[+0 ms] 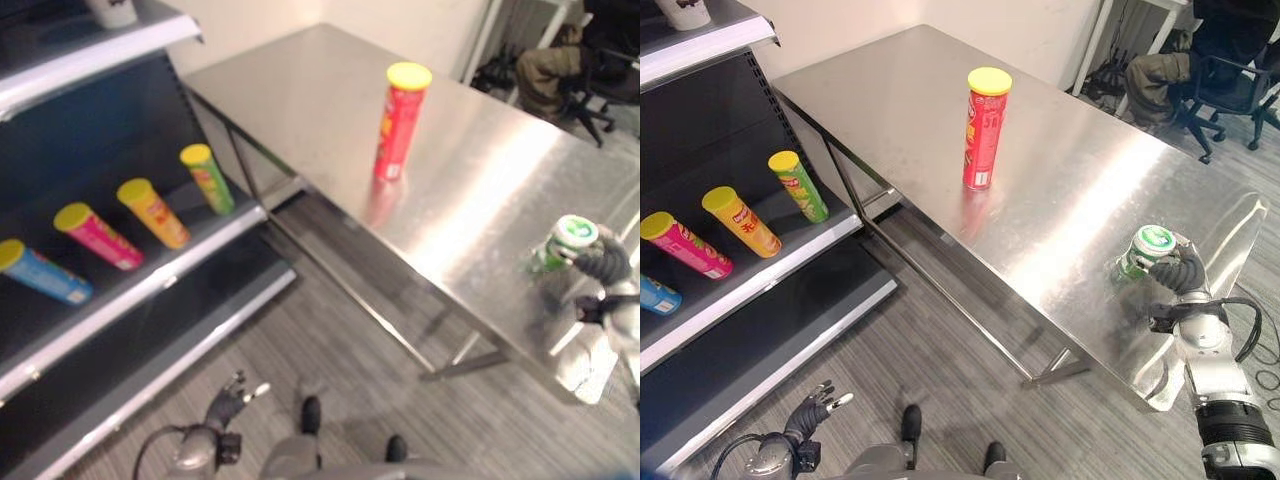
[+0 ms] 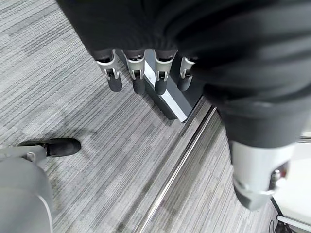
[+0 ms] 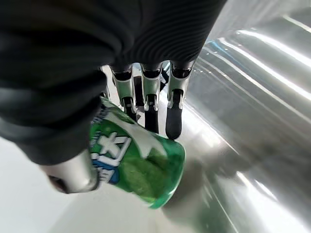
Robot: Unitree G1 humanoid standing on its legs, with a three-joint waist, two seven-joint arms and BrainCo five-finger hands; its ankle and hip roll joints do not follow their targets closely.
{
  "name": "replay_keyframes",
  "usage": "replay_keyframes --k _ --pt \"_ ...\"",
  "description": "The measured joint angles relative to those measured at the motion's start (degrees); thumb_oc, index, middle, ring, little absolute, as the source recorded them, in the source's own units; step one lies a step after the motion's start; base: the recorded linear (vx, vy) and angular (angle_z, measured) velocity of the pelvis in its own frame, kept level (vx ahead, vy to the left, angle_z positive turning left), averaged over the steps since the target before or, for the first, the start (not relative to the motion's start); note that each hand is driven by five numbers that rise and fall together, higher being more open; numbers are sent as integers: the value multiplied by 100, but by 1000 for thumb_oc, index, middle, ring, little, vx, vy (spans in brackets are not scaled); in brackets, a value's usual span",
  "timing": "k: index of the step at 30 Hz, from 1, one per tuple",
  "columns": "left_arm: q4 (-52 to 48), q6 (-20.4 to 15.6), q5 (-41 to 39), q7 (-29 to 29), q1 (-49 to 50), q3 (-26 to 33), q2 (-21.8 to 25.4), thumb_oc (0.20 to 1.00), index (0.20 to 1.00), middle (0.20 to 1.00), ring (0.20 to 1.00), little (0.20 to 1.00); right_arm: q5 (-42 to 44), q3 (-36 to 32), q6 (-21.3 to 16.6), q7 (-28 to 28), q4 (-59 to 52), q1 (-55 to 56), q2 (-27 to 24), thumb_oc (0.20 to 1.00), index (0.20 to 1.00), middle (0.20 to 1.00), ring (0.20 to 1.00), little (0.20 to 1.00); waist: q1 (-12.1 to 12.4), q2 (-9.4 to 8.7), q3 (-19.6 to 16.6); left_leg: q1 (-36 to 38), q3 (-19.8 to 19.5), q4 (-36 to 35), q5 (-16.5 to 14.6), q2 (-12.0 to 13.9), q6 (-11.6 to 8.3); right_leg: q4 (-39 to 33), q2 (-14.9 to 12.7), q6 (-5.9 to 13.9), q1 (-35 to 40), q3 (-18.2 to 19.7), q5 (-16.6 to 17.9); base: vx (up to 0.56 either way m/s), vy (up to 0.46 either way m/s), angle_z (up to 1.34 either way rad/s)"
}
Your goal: Put the goods on the table back onto the shelves and tidy them up.
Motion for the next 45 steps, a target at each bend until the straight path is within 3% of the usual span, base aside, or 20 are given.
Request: replay_keyframes --k 6,13,17,19,22,23,24,25,26,27,30,32,33,34,37,40,42,44,45 --pt "-1 -1 1 6 -46 50 -12 1000 1000 1000 1000 1000 -146 -343 -56 -23 -1038 66 85 200 200 200 200 200 -10 6 4 40 -24 0 5 1 -6 -3 4 -4 60 -19 -4 6 -28 1" --pt "0 -4 -2 44 -150 67 -10 1000 1000 1000 1000 1000 170 -809 -550 -288 -2312 -276 249 200 200 200 200 200 -4 -12 0 143 -185 -2 26 8 -48 -2 57 -40 252 -173 -36 -4 -74 13" --pt "7 -12 -25 50 -151 69 -70 1000 1000 1000 1000 1000 392 -699 -772 -323 -2666 -850 390 200 200 200 200 200 331 14 -42 89 -488 -31 76 13 -172 28 190 -100 382 -433 -60 -27 -139 49" --pt "2 -17 -54 55 -114 44 -138 1000 1000 1000 1000 1000 514 -359 -913 -301 -2961 -1473 418 200 200 200 200 200 768 55 -171 -53 -898 0 186 53 -261 30 388 -258 462 -814 -153 -71 -270 105" --pt "-32 -80 -72 52 -125 17 -293 1000 1000 1000 1000 1000 615 53 -987 -326 -2915 -1910 180 200 200 200 200 200 826 176 -204 -297 -1817 74 477 -31 -522 -3 672 -490 594 -1306 -376 -86 -95 143" --pt "-61 -94 -74 55 -125 19 -346 1000 1000 1000 1000 1000 608 83 -1007 -282 -2917 -1988 5 200 200 200 200 200 995 257 -192 -356 -1971 5 459 46 -644 26 746 -530 598 -1481 -396 -57 32 116" --pt "-82 -89 -77 55 -119 21 -327 1000 1000 1000 1000 1000 616 81 -1013 -253 -2909 -2055 -54 200 200 200 200 200 1169 278 -173 -462 -1768 -2 273 97 -546 44 761 -586 603 -1652 -354 -48 87 94" --pt "-74 -50 -78 53 -61 33 -234 1000 1000 1000 1000 1000 630 75 -1026 -244 -2901 -2083 -64 200 200 200 200 200 1215 112 -109 -556 -1246 137 -3 153 -550 13 615 -623 558 -1916 -360 -29 104 75" --pt "-65 -29 -79 60 -16 34 -163 1000 1000 1000 1000 1000 638 84 -1031 -239 -2896 -2114 -45 200 200 200 200 200 1233 -8 -124 -596 -958 145 21 162 -545 27 485 -634 530 -2053 -368 -31 151 89" --pt "-10 -17 -81 60 -4 51 -107 1000 1000 1000 1000 1000 779 190 -1036 -247 -2832 -2389 -53 200 200 200 200 200 1232 -118 -66 -568 -510 137 33 332 -625 52 360 -626 535 -2160 -324 66 90 65" --pt "8 -16 -177 53 -38 44 -107 1000 1000 1000 1000 1000 1076 238 -1092 -253 -2565 -2598 -59 200 200 200 200 200 1212 -56 -73 -215 -328 92 60 815 -670 43 282 -574 650 -2333 -295 49 102 47" --pt "10 -16 -224 52 -97 31 -130 1000 1000 1000 1000 1000 1167 253 -1073 -244 -2455 -2635 -161 200 200 200 200 200 1131 18 -69 -160 -148 7 65 953 -673 43 284 -514 682 -2403 -260 31 178 41" --pt "4 -16 -224 49 -132 21 -187 1000 1000 1000 1000 1000 1179 249 -985 -252 -2449 -2636 -246 200 200 200 200 200 1072 213 -106 -53 28 -20 93 1017 -632 43 302 -347 721 -2423 -211 51 219 24" --pt "11 -13 -223 49 -157 32 -167 1000 1000 1000 1000 1000 1179 253 -971 -252 -2447 -2621 -204 200 200 200 200 200 1067 208 -88 -33 48 -30 206 986 -697 42 243 -257 749 -2425 -185 94 319 15" --pt "-59 -7 -219 42 -310 62 4 1000 1000 1000 1000 1000 1187 416 -842 -197 -2429 -2688 -4 200 200 200 200 200 1067 -103 -43 22 107 8 189 500 -476 109 -262 -119 765 -2357 -21 80 294 15" --pt "-207 -22 -215 51 -379 100 133 1000 1000 1000 1000 1000 1193 527 -831 -116 -2397 -2742 61 200 200 200 200 200 1148 -177 -60 26 99 61 58 141 -301 281 -631 -64 759 -2365 24 117 392 22" --pt "-190 -15 -214 62 -363 114 140 1000 1000 1000 1000 1000 1233 605 -820 -115 -2285 -2809 91 200 200 200 200 200 1158 -163 -53 49 92 123 42 77 -223 375 -736 -31 775 -2359 -8 98 387 3" --pt "-174 12 -169 83 -310 85 191 1000 1000 1000 1000 1000 1285 739 -704 -103 -2130 -2862 79 200 200 200 200 200 1205 -172 -42 148 35 142 -42 -181 -130 778 -1099 148 775 -2394 -143 82 309 19" --pt "-197 22 -164 51 -306 68 170 1000 1000 1000 1000 1000 1282 698 -599 -78 -2083 -2775 35 200 200 200 200 200 1133 -161 -68 170 91 227 -198 -344 47 1109 -1311 225 747 -2339 -158 131 505 48"
